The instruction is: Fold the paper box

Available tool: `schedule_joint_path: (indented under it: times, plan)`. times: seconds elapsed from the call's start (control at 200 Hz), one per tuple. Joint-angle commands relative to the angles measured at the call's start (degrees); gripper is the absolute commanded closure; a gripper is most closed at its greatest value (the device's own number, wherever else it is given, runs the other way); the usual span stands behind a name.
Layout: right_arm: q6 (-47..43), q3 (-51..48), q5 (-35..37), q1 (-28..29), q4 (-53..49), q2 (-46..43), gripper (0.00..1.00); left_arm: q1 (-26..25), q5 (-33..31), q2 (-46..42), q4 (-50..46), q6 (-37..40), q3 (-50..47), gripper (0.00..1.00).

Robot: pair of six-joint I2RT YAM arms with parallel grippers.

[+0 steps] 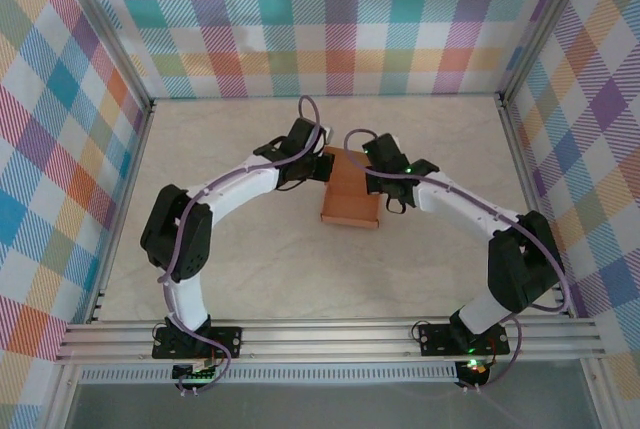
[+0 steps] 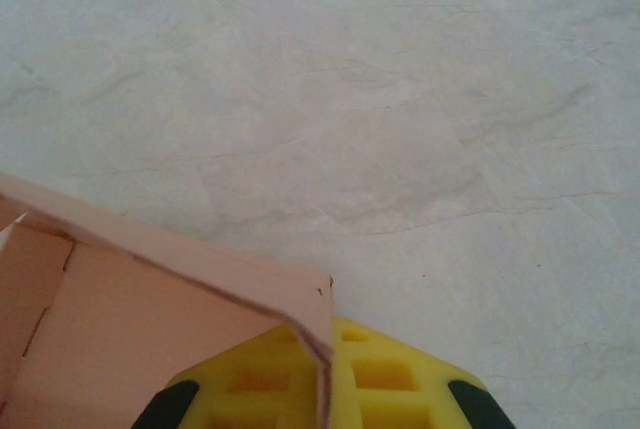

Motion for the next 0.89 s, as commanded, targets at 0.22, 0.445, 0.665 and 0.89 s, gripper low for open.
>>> schedule_joint_path:
  times: [0.22,0.445,0.665,0.89]
  plan:
    - [16.3,-5.2,12.2,2.1,7.4,-5.3,1.0,-4.3,-5.0,-6.2,8.2,-3.9,-7.8,1.0]
    - [18.8,-9.0,12.4,2.6,11.9,-5.6,1.0,-5.3,-6.9,-6.6,9.6,-5.0,-9.7,1.0]
    - [12.9,-14.7,9.7,3.2,21.9,-7.1,1.0,-5.7,-9.2,-5.1,8.9,-8.0,-9.1,1.0]
    - [5.9,-17.8,6.7,3.2,27.4,-8.6,1.0,-7.1,-13.7,-4.8,7.1,-12.8,-8.0,1.0]
